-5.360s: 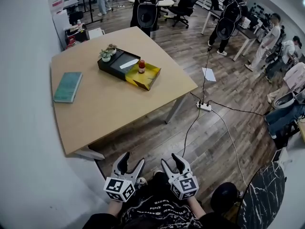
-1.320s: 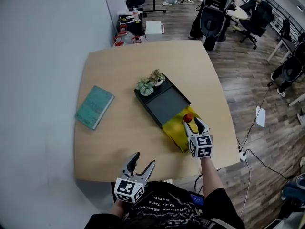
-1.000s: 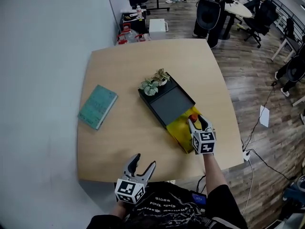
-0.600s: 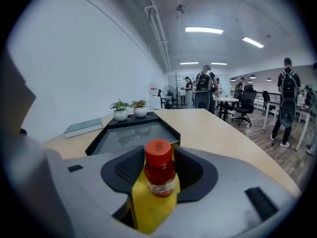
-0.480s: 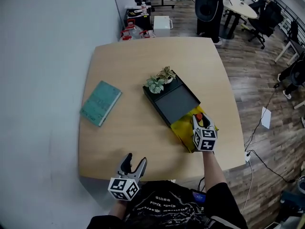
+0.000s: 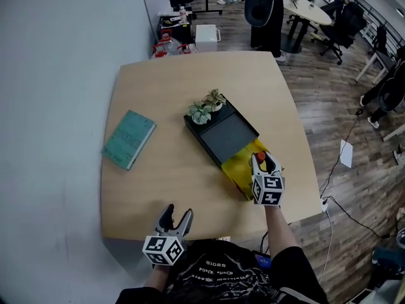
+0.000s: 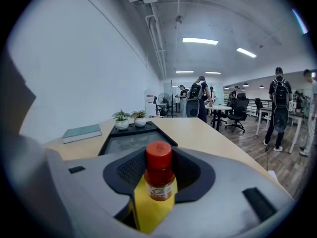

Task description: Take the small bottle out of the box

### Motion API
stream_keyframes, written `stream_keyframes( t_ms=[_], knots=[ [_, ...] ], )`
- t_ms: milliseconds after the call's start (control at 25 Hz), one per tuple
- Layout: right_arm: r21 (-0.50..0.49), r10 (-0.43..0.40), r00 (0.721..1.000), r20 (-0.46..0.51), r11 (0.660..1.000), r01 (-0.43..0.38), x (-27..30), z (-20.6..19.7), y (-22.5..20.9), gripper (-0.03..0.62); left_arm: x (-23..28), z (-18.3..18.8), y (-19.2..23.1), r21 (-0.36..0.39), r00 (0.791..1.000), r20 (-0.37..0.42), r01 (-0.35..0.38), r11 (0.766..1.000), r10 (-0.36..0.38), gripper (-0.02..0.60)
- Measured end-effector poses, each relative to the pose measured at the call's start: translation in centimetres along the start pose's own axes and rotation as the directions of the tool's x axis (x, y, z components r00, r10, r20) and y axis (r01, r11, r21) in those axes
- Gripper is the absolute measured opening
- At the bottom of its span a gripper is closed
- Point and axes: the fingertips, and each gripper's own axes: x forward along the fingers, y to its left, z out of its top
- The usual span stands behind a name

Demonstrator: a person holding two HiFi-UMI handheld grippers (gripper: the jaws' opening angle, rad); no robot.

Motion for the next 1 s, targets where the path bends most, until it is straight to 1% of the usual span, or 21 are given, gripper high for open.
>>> stream_keyframes(
  t_ms=[320, 560, 680, 1000],
  knots=[
    [-0.021, 0.043, 0.998, 0.044, 0.999, -0.042, -4.0, 2.2, 1.6, 0.16, -0.3, -0.4, -2.1, 0.014, 0.998, 0.013, 0.063, 0.998, -0.063, 0.295],
    [-0.107, 0.077, 0.994, 0.072, 0.992, -0.069, -6.9, 3.3, 3.7, 0.16, -0.7, -0.8, -3.4, 0.026, 0.995, 0.021, 0.096, 0.995, -0.096, 0.296],
    [-0.121, 0.089, 0.992, 0.091, 0.99, -0.078, -8.6, 3.7, 4.7, 0.16, -0.9, -1.1, -4.0, 0.032, 0.994, 0.024, 0.106, 0.994, -0.107, 0.295],
    [-0.123, 0.118, 0.985, 0.122, 0.987, -0.103, -13.2, 3.8, 6.4, 0.16, -1.8, -1.1, -6.4, 0.092, 0.987, 0.035, 0.152, 0.984, -0.156, 0.296]
  ],
)
